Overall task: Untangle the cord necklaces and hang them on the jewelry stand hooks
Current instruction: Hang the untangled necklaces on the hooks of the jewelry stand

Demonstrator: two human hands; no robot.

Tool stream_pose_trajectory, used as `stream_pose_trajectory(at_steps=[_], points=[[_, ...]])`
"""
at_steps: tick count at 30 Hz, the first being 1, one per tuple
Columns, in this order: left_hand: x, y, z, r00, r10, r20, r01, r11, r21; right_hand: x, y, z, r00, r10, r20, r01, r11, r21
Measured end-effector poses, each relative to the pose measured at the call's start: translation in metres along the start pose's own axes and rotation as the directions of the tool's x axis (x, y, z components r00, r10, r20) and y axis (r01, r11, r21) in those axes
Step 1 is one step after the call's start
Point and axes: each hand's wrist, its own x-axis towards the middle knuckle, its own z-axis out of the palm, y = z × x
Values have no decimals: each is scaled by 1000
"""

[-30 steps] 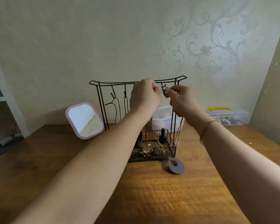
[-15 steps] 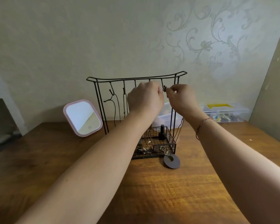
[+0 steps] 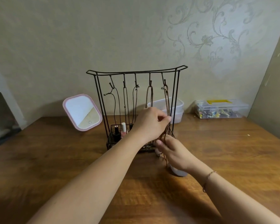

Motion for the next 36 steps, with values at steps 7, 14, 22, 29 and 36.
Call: stream_pose_trajectory(at_steps=[7,14,22,29,36], points=[[-38,-39,22,985,-28,170,-2,985,173,29,-25,-42,975,220,-40,-124,680,722],[-62,-46,40,940,-141,312,35,946,322,94,-62,-59,954,255,-158,-51,656,753],[-63,-54,40,940,-111,324,0,946,324,118,-31,-24,932,220,-287,-53,869,492],[-62,-59,44,946,-93,309,-6,952,305,106,3,8,967,173,-186,-183,982,-37],[-64,-63,47,952,-96,291,12,961,277,104,6,16,981,116,-157,-157,946,-282]])
